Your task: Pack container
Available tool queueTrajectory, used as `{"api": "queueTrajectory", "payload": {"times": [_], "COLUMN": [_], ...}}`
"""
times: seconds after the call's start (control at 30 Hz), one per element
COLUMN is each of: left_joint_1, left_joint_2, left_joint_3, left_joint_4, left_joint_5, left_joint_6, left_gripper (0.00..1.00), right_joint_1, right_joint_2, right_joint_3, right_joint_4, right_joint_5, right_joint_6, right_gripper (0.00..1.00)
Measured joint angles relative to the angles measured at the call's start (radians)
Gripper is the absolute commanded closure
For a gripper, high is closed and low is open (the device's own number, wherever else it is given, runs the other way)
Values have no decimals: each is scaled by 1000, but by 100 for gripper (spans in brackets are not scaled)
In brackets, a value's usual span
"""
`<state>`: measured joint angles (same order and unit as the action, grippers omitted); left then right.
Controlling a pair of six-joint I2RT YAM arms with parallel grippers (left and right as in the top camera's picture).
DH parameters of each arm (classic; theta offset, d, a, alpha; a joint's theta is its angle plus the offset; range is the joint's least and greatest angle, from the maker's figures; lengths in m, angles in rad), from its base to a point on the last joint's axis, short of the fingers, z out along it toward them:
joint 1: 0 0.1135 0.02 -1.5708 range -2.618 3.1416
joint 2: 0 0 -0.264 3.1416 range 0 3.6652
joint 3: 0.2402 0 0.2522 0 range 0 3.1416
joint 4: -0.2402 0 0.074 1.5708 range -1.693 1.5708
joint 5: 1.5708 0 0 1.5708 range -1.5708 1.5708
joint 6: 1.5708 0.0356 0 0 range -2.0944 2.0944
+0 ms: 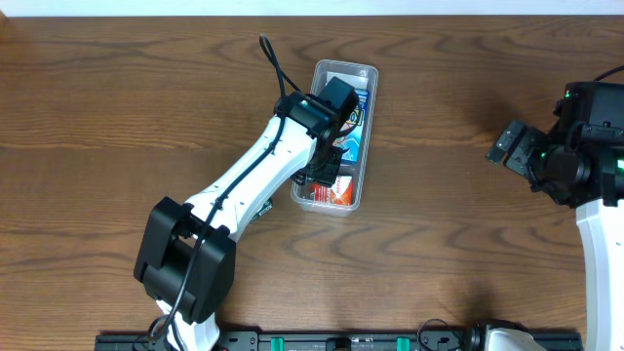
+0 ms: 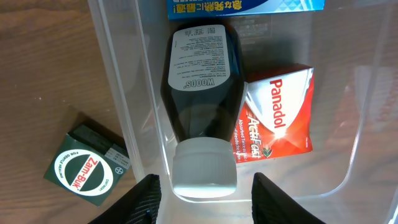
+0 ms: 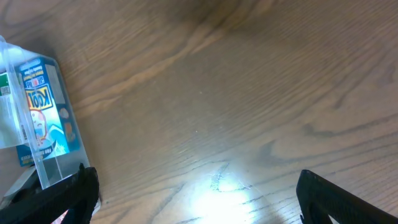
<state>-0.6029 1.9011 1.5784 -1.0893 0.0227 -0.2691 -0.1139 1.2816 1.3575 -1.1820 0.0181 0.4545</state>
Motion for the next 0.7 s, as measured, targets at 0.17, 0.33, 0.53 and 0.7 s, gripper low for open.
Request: {"api": "queueTrajectory", "payload": {"times": [0.17, 0.33, 0.53, 0.7], "left_joint_1": [0, 0, 0, 0], "left_joint_2": [0, 0, 0, 0], "left_joint_3": [-20, -29, -30, -30], "left_joint_4": [13, 39, 49, 42], "left_joint_5": [1, 1, 0, -1], "left_joint_6": [0, -4, -11, -12], "left_gripper": [52, 59, 72, 76], "right_joint_1": [0, 0, 0, 0], "right_joint_2": [0, 0, 0, 0], "right_joint_3": [0, 0, 0, 0], "right_joint_4": [0, 0, 0, 0], "right_joint_5": [0, 0, 0, 0], "right_joint_6": [0, 0, 0, 0], "right_gripper": [1, 1, 1, 1]}}
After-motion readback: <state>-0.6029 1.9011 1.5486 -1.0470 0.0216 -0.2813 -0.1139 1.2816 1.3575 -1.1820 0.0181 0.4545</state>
